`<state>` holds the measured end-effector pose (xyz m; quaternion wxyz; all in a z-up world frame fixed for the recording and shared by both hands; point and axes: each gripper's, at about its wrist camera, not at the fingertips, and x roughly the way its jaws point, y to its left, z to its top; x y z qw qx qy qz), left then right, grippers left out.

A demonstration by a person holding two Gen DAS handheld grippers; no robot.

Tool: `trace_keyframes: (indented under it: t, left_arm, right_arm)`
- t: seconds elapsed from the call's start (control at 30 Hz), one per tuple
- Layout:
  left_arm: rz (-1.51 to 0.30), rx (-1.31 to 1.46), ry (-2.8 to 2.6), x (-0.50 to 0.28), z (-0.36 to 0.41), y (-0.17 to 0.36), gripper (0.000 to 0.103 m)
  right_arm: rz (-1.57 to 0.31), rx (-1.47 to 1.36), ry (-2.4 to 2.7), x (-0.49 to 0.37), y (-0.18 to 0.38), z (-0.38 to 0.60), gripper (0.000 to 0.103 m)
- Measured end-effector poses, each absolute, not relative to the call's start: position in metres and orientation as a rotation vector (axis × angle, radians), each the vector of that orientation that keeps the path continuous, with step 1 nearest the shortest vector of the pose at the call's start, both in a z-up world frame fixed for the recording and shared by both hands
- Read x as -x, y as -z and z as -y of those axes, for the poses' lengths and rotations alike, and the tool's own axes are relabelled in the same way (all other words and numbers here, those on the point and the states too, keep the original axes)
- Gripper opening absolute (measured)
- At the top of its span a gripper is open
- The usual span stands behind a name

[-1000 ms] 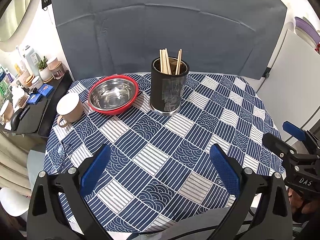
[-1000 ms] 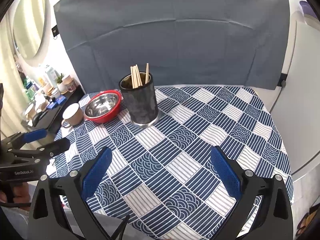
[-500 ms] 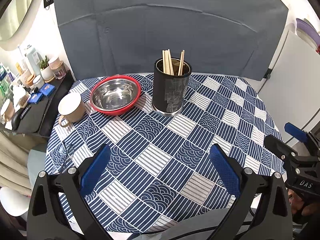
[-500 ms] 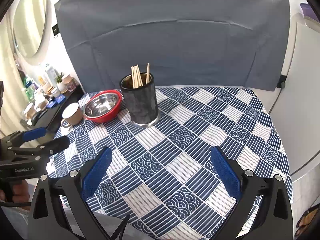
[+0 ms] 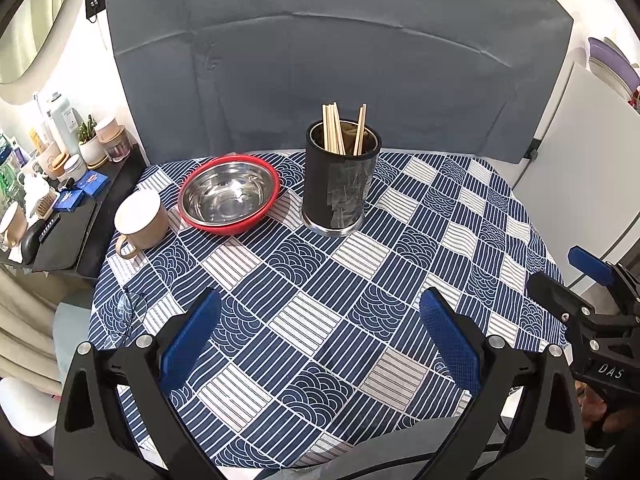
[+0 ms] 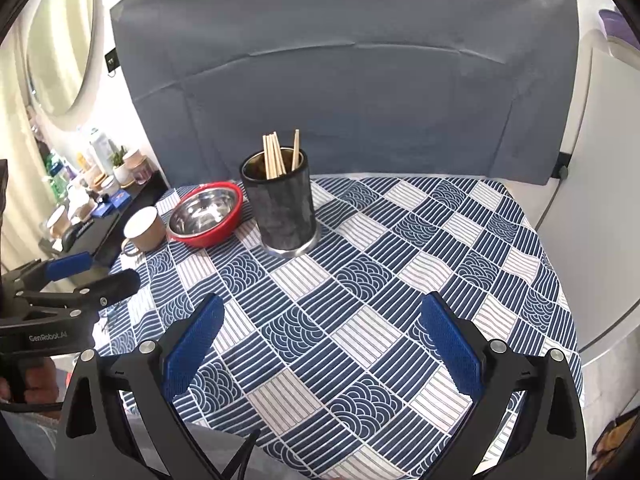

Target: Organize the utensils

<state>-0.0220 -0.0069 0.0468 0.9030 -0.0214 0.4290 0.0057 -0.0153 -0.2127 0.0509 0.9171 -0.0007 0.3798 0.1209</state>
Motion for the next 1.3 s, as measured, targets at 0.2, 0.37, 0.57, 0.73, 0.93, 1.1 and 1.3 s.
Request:
trace_keyframes:
  t: [0.2, 0.37, 0.57, 0.73, 0.93, 1.1, 1.3]
  left_arm:
    - [-0.883, 0.035, -0.012, 0.0233, 0.0060, -0.0474, 0.097]
    - [-0.888, 0.024, -0.013, 0.0231, 0.0063, -0.0473, 0.097]
    - [-0.891, 0.018, -0.017, 0.0234, 0.0069, -0.0465, 0.097]
    - [-0.895, -0.004, -0.023, 0.0238, 0.0090, -0.0458, 0.097]
    - [-0.892, -0.012, -0.018, 0.0247, 0.0094, -0.0462, 0.097]
    - [-0.897, -0.008, -0.020, 0.0250, 0.0090, -0.0447, 0.097]
    - [-0.906, -0.014, -0.009, 0.0249, 0.0102, -0.0424, 0.097]
  right_arm:
    - [-0.794, -0.001, -0.245, 0.0134, -0.0488, 0.2132, 0.095]
    - [-0.791, -0.010, -0.248, 0.0140, -0.0482, 0.2142, 0.095]
    - [-0.797, -0.010, -0.248, 0.0130, -0.0470, 0.2135, 0.095]
    - [-0.799, -0.011, -0.247, 0.0134, -0.0463, 0.2129, 0.095]
    - [-0.796, -0.002, -0.252, 0.0145, -0.0466, 0.2112, 0.095]
    - [-0.804, -0.008, -0.240, 0.0150, -0.0453, 0.2115, 0.095]
    - [-0.817, -0.003, -0.247, 0.0138, -0.0431, 0.2101, 0.095]
